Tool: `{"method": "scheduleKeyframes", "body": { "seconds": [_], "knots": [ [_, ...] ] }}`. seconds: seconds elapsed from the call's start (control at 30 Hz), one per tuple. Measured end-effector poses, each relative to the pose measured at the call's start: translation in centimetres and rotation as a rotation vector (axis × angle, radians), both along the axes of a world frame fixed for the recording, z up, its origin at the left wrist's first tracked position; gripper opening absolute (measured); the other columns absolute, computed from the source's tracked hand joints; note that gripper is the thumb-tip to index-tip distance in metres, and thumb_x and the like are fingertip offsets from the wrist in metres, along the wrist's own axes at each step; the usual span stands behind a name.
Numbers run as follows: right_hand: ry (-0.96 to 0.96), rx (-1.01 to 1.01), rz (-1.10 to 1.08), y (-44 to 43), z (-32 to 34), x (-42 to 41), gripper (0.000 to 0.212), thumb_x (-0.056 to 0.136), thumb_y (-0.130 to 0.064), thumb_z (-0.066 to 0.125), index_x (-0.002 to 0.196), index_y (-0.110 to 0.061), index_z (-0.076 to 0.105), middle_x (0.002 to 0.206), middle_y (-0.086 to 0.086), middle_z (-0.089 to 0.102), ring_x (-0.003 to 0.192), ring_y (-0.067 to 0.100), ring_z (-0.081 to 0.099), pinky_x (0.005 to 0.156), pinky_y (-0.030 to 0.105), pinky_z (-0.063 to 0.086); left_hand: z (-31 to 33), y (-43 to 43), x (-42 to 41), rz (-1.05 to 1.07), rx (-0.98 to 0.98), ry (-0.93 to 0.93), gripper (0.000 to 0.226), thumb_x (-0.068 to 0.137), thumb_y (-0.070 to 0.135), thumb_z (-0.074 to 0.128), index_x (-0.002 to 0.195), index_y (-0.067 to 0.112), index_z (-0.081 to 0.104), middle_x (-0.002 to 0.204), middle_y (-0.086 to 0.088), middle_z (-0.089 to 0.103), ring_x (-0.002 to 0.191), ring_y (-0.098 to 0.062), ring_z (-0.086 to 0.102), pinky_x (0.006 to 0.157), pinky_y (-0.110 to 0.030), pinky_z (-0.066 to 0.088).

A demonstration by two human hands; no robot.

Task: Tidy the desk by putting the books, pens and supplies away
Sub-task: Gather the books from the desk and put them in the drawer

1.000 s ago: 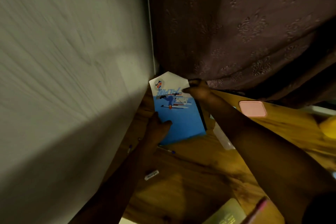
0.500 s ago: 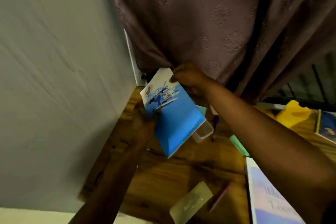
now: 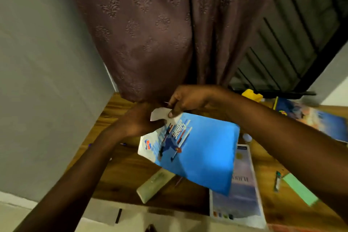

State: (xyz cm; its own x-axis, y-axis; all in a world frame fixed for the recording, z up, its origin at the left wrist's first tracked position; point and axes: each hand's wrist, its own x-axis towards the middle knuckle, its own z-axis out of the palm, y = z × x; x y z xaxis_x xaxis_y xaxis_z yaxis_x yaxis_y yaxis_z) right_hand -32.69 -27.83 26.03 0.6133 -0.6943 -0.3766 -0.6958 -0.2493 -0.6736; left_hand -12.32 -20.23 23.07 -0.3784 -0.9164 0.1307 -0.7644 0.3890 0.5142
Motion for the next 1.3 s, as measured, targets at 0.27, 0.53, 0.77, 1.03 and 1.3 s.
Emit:
{"method": "scheduleKeyframes", "body": {
  "seconds": [0.27,0.53,0.77,1.03,1.3],
  "knots": [
    [0.018,0.052,0.020,6.0,1.8,-12.0,0.020,0.088,-0.037,0.079,0.095,-0.018,0.082,0.091,-0.004,0.080,0.084,0.009,0.072,0.079,0.026,0.059,-0.5,3.2,-8.6,-0.140,0.142,0.070,0.017,0.096,0.035,0.066,0.112,0.031,0.070,0.111,0.017,0.071,0.100,0.003,0.067,0.080,-0.024,0.058],
    [0.197,-0.004,-0.114,7.9,-0.6,-24.7,0.034,0.078,-0.054,0.082,0.091,-0.022,0.081,0.089,-0.007,0.080,0.084,0.008,0.075,0.083,0.034,0.060,-4.7,6.2,-12.2,-0.009,0.158,0.153,0.017,0.097,0.041,0.060,0.111,0.037,0.069,0.109,0.017,0.073,0.095,-0.004,0.070,0.082,-0.040,0.060],
    [-0.505,0.366,-0.545,11.1,-7.7,-30.1,0.035,0.090,-0.016,0.074,0.123,-0.005,0.072,0.125,0.016,0.072,0.114,0.029,0.070,0.098,0.041,0.057,-8.3,9.0,-13.2,0.216,0.393,0.636,0.013,0.096,0.010,0.066,0.107,0.010,0.074,0.101,-0.005,0.079,0.088,-0.024,0.077,0.079,-0.043,0.061],
    [-1.022,0.569,-0.897,14.8,-19.0,-28.0,0.045,0.089,-0.013,0.069,0.134,-0.010,0.064,0.134,0.015,0.067,0.103,0.025,0.075,0.092,0.045,0.057,-14.2,14.3,-18.9,0.786,0.736,0.990,0.019,0.086,0.027,0.079,0.102,0.026,0.069,0.097,0.000,0.071,0.086,-0.029,0.066,0.077,-0.063,0.058],
    [-0.761,0.419,-0.994,14.5,-23.3,-26.1,0.051,0.082,0.009,0.073,0.130,-0.002,0.058,0.123,0.017,0.072,0.111,0.035,0.071,0.083,0.045,0.062,-18.2,14.0,-20.5,0.720,0.669,0.660,0.027,0.097,0.012,0.066,0.123,0.007,0.064,0.114,-0.004,0.061,0.096,-0.023,0.054,0.086,-0.032,0.042]
  ]
}}
